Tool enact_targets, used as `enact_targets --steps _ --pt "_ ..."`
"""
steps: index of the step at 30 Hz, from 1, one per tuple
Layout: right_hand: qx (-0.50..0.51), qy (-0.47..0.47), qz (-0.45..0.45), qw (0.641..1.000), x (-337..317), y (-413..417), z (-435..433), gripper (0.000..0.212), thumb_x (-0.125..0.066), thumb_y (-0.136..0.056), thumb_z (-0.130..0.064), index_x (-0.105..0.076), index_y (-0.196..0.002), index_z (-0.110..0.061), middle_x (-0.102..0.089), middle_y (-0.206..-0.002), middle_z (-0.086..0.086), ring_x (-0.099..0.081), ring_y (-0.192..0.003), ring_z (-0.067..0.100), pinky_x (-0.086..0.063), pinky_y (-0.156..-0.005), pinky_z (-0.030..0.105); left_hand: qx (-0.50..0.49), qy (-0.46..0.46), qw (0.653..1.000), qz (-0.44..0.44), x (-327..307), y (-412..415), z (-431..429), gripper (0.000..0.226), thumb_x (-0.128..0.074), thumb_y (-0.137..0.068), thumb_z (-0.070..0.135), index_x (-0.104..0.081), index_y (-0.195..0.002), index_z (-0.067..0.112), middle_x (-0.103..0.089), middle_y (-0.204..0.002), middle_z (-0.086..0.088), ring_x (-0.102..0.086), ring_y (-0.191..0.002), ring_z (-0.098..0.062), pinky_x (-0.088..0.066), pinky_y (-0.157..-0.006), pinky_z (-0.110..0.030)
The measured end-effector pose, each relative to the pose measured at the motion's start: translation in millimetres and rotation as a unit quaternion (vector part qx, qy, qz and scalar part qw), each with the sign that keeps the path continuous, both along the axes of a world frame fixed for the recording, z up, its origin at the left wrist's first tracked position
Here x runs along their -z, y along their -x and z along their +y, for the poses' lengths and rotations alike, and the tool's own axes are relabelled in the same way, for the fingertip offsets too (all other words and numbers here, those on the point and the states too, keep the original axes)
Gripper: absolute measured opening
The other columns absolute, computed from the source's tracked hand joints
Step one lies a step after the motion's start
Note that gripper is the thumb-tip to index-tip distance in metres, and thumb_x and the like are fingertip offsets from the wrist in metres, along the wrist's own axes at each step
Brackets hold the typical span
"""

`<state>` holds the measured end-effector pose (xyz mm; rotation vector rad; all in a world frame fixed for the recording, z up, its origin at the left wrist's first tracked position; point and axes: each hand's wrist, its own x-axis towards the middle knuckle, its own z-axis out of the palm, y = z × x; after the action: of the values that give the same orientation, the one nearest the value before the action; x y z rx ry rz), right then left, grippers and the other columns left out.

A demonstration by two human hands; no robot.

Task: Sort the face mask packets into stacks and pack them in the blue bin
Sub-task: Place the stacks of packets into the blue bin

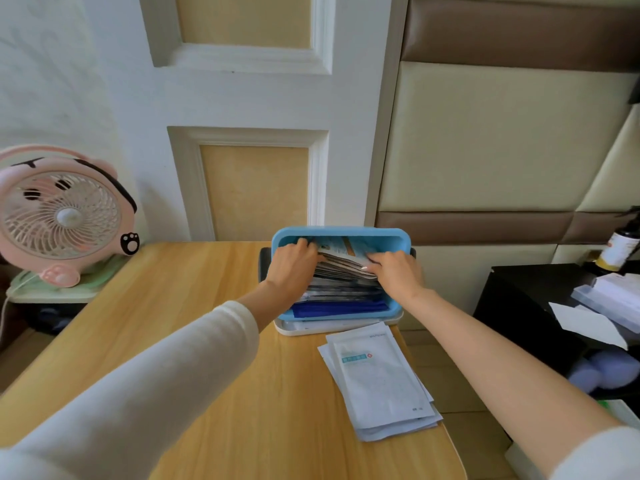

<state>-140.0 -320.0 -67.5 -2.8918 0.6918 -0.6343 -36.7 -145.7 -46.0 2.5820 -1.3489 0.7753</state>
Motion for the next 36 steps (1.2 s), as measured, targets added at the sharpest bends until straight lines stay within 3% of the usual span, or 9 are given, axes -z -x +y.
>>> enact_targets --steps 4,7,11,13,15,19,25,31,36 --pt "-0.03 0.054 -0.259 0.964 21.3 26.5 2.2 0.025 -0.05 -0.093 -0.033 -0.064 -0.099 -0.014 -0.067 -0.085 0.003 -0.06 -0.068 0.016 -0.037 -0.052 0.021 0.126 0.123 0.982 -0.062 14.9 3.2 37.8 0.023 -0.06 -0.086 0.005 -0.057 -0.109 0.004 -0.063 -0.096 -0.01 -0.059 -0.063 -0.021 -0.036 -0.043 -0.022" --pt "0.074 -0.098 -0.405 0.906 44.1 39.1 -0.1 0.027 -0.064 -0.083 -0.019 -0.053 -0.106 -0.009 -0.057 -0.1 0.007 -0.052 -0.083 0.016 -0.042 -0.064 0.03 0.08 0.32 0.943 0.029 30.8 5.9 56.8 0.02 -0.061 -0.084 0.007 -0.053 -0.102 0.002 -0.056 -0.101 -0.014 -0.056 -0.078 -0.024 -0.043 -0.057 -0.027" --pt "0.082 -0.467 -0.29 0.831 59.2 38.4 -6.3 0.064 -0.065 -0.082 -0.008 -0.033 -0.138 -0.011 -0.043 -0.14 0.01 -0.047 -0.12 0.024 -0.042 -0.099 0.041 -0.084 0.34 0.845 0.404 55.8 -10.5 57.0 0.071 -0.063 -0.084 0.041 -0.031 -0.136 0.004 -0.042 -0.133 -0.013 -0.045 -0.119 -0.025 -0.042 -0.099 -0.04" --pt "0.069 -0.519 -0.23 0.821 57.9 35.2 -6.9 0.059 -0.061 -0.086 -0.003 -0.034 -0.138 -0.01 -0.048 -0.137 0.013 -0.052 -0.112 0.025 -0.046 -0.09 0.037 -0.04 0.302 0.762 0.571 62.5 -14.6 56.8 0.069 -0.06 -0.088 0.038 -0.026 -0.14 0.007 -0.044 -0.136 -0.011 -0.048 -0.115 -0.02 -0.044 -0.095 -0.034" --pt "0.085 -0.502 -0.223 0.832 52.6 33.4 -7.4 0.058 -0.058 -0.087 0.002 -0.034 -0.138 -0.01 -0.046 -0.139 0.013 -0.052 -0.115 0.027 -0.047 -0.087 0.036 -0.02 0.295 0.728 0.618 69.8 -15.2 60.0 0.056 -0.051 -0.095 0.028 -0.024 -0.14 0.008 -0.047 -0.135 -0.012 -0.051 -0.112 -0.02 -0.046 -0.092 -0.034" --pt "0.085 -0.509 -0.17 0.84 47.5 26.4 -9.4 0.06 -0.062 -0.082 0.005 -0.035 -0.133 -0.012 -0.047 -0.136 0.012 -0.053 -0.115 0.029 -0.048 -0.095 0.045 -0.031 0.324 0.736 0.594 78.3 -18.9 76.5 0.04 -0.046 -0.097 0.022 -0.031 -0.132 0.009 -0.051 -0.131 -0.014 -0.056 -0.111 -0.026 -0.05 -0.092 -0.042" --pt "0.064 -0.482 -0.097 0.868 42.8 4.6 18.7 0.053 -0.066 -0.079 -0.001 -0.035 -0.12 -0.016 -0.056 -0.117 0.012 -0.058 -0.102 0.027 -0.053 -0.087 0.044 -0.062 0.316 0.764 0.559 77.5 -28.2 113.8 0.038 -0.057 -0.091 0.033 -0.039 -0.12 0.016 -0.062 -0.117 -0.014 -0.063 -0.097 -0.026 -0.051 -0.091 -0.046" --pt "0.016 -0.451 -0.013 0.892 38.7 -19.8 58.7 0.067 -0.068 -0.078 -0.01 -0.031 -0.132 -0.018 -0.054 -0.12 0.008 -0.056 -0.107 0.024 -0.051 -0.093 0.045 -0.153 0.33 0.826 0.43 75.1 -24.7 156.9 0.031 -0.055 -0.092 0.03 -0.043 -0.114 0.01 -0.063 -0.105 -0.015 -0.062 -0.077 -0.023 -0.052 -0.064 -0.036" --pt "-0.022 -0.447 0.013 0.894 35.6 -31.9 100.7 0.057 -0.066 -0.079 -0.009 -0.035 -0.127 -0.014 -0.054 -0.117 0.008 -0.056 -0.105 0.022 -0.052 -0.092 0.042 -0.213 0.337 0.852 0.339 79.9 -11.9 202.9 0.024 -0.053 -0.093 0.025 -0.046 -0.11 0.01 -0.066 -0.102 -0.014 -0.061 -0.071 -0.027 -0.053 -0.061 -0.037"
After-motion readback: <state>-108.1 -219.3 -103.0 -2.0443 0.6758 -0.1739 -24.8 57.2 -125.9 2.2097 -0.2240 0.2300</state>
